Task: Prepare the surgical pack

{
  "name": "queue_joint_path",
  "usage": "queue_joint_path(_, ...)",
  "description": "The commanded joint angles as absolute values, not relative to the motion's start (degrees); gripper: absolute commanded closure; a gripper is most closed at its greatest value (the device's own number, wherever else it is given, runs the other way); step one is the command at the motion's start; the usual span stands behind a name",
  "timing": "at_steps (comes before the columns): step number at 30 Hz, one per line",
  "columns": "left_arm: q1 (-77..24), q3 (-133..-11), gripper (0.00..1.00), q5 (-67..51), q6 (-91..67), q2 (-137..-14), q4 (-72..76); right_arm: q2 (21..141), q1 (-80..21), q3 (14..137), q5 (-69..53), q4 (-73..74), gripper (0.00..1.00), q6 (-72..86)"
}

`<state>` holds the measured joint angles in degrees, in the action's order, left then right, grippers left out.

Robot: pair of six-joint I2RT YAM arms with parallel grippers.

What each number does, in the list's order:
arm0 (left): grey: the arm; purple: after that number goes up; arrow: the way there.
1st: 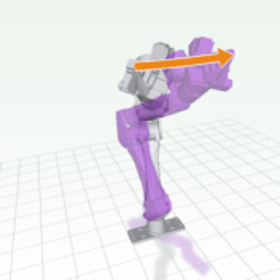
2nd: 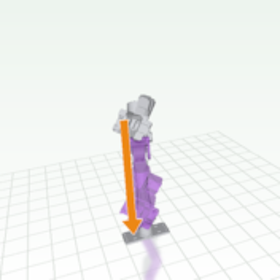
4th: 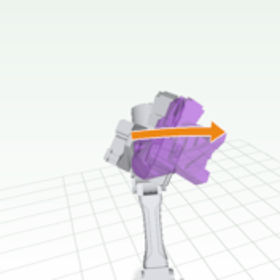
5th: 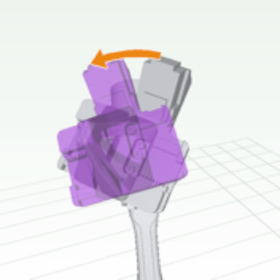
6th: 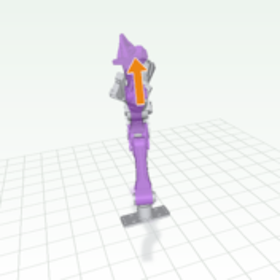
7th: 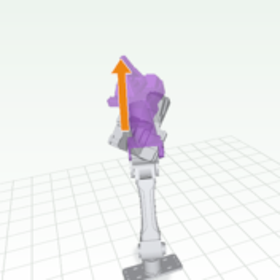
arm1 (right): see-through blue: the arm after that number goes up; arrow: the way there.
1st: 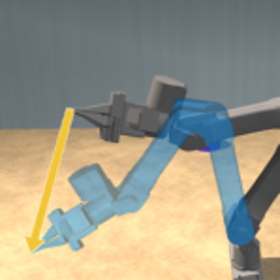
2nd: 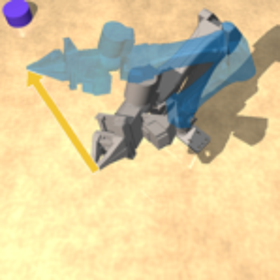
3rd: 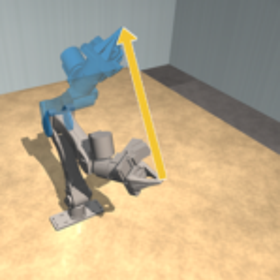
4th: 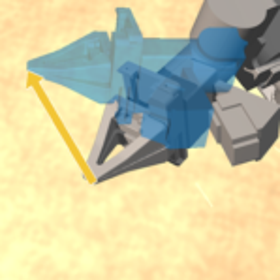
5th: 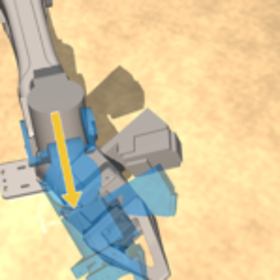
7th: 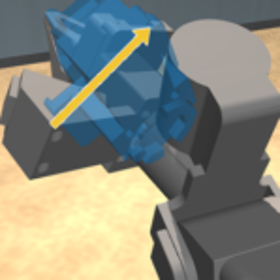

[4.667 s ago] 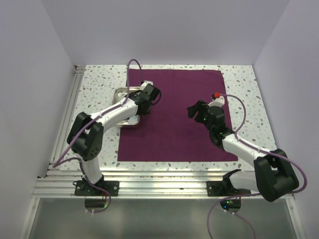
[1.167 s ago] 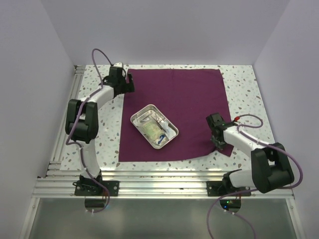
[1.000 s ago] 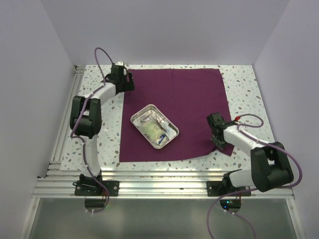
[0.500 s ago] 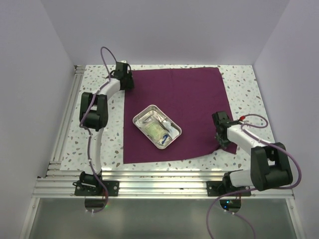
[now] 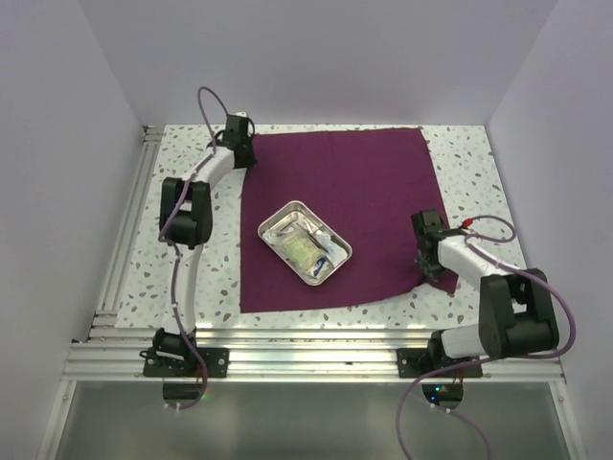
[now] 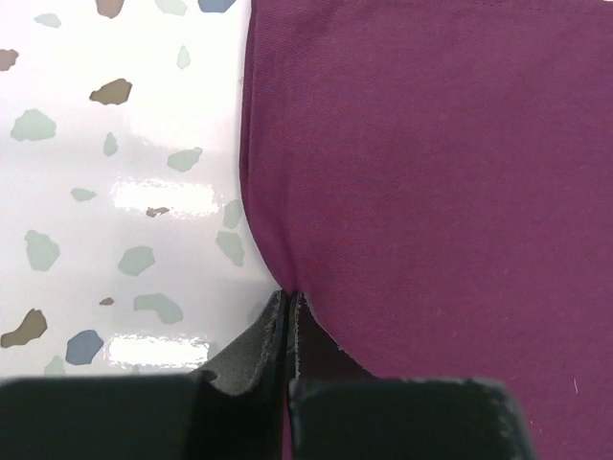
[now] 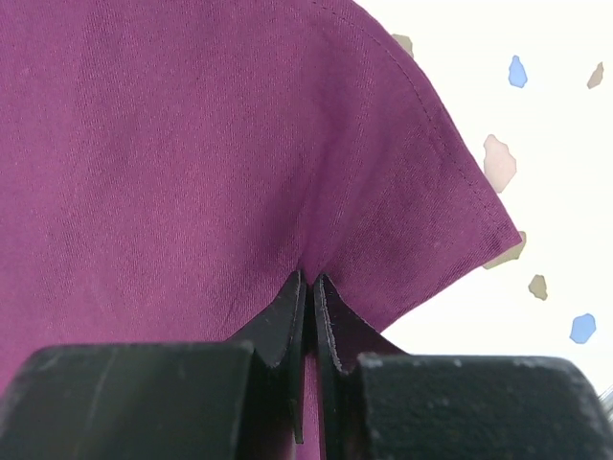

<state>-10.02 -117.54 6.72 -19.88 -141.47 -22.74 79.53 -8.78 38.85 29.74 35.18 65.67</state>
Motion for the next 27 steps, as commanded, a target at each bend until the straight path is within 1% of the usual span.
queue_joint_path(1, -10.37, -118.48, 1.0, 4.66, -18.98, -145.55, -28.3, 80.94, -7.91, 41.13, 30.5, 33.66, 1.0, 64.86)
queue_joint_path(3, -10.28, -116.99, 1.0, 7.11, -19.68, -144.41, -27.52, 81.04, -7.65, 41.4, 30.41, 33.05, 1.0, 64.51)
queue_joint_path(5, -9.58, -109.89, 1.0, 10.79, -21.0, -139.33, -24.71, 81.65, -7.56, 42.09, 29.89, 31.91, 1.0, 63.9)
queue_joint_path(6, -9.15, -106.73, 1.0, 11.51, -22.48, -136.96, -20.69, 82.0, -7.56, 42.45, 29.62, 31.3, 1.0, 63.37)
queue_joint_path(7, -7.92, -100.87, 1.0, 12.04, -23.28, -132.32, -18.83, 82.7, -7.38, 42.97, 29.27, 30.59, 1.0, 62.85)
queue_joint_path(9, -6.6, -95.74, 1.0, 13.97, -25.47, -128.08, -14.79, 85.51, -7.38, 45.43, 27.34, 29.98, 1.0, 61.18)
queue_joint_path(10, -5.2, -91.1, 1.0, 14.84, -26.27, -124.32, -13.81, 86.74, -7.3, 46.31, 26.12, 28.14, 1.0, 59.52)
queue_joint_path(12, -3.26, -86.16, 1.0, 17.13, -28.9, -120.43, -10.57, 90.87, -7.21, 50.17, 24.18, 28.39, 1.0, 57.31)
queue_joint_path(13, -2.64, -80.65, 1.0, 18.18, -30.05, -116.67, -9.33, 92.18, -7.03, 51.49, 23.3, 27.61, 1.0, 56.35)
queue_joint_path(15, -1.59, -74.56, 1.0, 20.38, -33.11, -112.43, -4.6, 96.74, -6.68, 55.71, 21.54, 26.98, 1.0, 53.01)
queue_joint_path(16, -1.5, -68.88, 1.0, 21.35, -34.27, -108.41, -3.53, 98.68, -6.51, 57.64, 21.36, 28.2, 1.0, 52.48)
queue_joint_path(18, -1.41, -63.31, 1.0, 24.86, -37.68, -104.35, -0.89, 103.24, -5.89, 63.17, 20.92, 29.35, 1.0, 50.1)
queue_joint_path(19, -1.41, -58.5, 1.0, 26.0, -38.75, -100.58, 1.47, 104.58, -5.45, 66.5, 20.83, 30.57, 1.0, 48.88)
queue_joint_path(24, -1.67, -48.79, 1.0, 30.93, -44.46, -90.55, 3.08, 110.73, -2.38, 74.78, 19.69, 31.2, 1.0, 44.83)
queue_joint_path(27, -3.5, -43.08, 1.0, 34.26, -47.1, -85.71, 3.69, 114.51, -1.5, 80.49, 20.12, 31.99, 1.0, 42.37)
